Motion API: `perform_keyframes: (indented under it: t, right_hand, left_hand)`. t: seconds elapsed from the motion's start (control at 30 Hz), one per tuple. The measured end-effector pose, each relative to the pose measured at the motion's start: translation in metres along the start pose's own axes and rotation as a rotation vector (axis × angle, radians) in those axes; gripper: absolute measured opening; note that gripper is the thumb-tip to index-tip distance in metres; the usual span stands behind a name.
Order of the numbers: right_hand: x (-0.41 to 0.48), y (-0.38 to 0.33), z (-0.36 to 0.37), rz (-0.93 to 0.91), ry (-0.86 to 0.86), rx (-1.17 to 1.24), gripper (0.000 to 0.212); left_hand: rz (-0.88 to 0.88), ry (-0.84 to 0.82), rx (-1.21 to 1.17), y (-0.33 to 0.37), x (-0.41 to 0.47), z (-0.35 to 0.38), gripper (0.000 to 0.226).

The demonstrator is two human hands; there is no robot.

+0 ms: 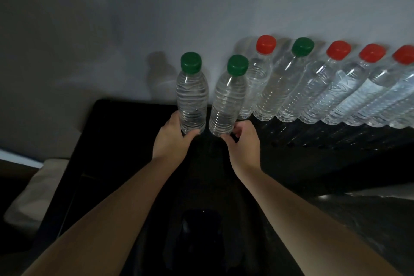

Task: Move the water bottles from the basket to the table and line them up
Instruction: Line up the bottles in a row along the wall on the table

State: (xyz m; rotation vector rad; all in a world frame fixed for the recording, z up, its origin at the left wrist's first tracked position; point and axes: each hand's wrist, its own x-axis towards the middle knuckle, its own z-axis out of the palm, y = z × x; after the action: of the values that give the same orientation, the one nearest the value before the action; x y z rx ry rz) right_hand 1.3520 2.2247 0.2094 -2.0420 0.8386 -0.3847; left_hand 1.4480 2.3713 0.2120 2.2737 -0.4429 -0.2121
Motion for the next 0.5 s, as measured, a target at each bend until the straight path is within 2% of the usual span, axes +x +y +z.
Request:
perform_keyframes:
  t: [0.13,0.33,0.5]
  right_hand:
    - [0.01,-0.004,0.009,0.027,0.01,-0.01,0.022]
    - [0.024,-0.011,0.019,0.075,0.047,-0.032,0.017]
    - [0.032,-0.015,0.025,0.003,0.089,-0.203,0.011]
  left_hand:
    - [-0.012,-0.013,0.081,0.008,0.009,0.002,0.05]
    - [-0.119,-0.052,0.182,0.021,0.028,0.004,0.056]
    - [-0.16,-0.068,0.255,0.028,0.041,0.005,0.053]
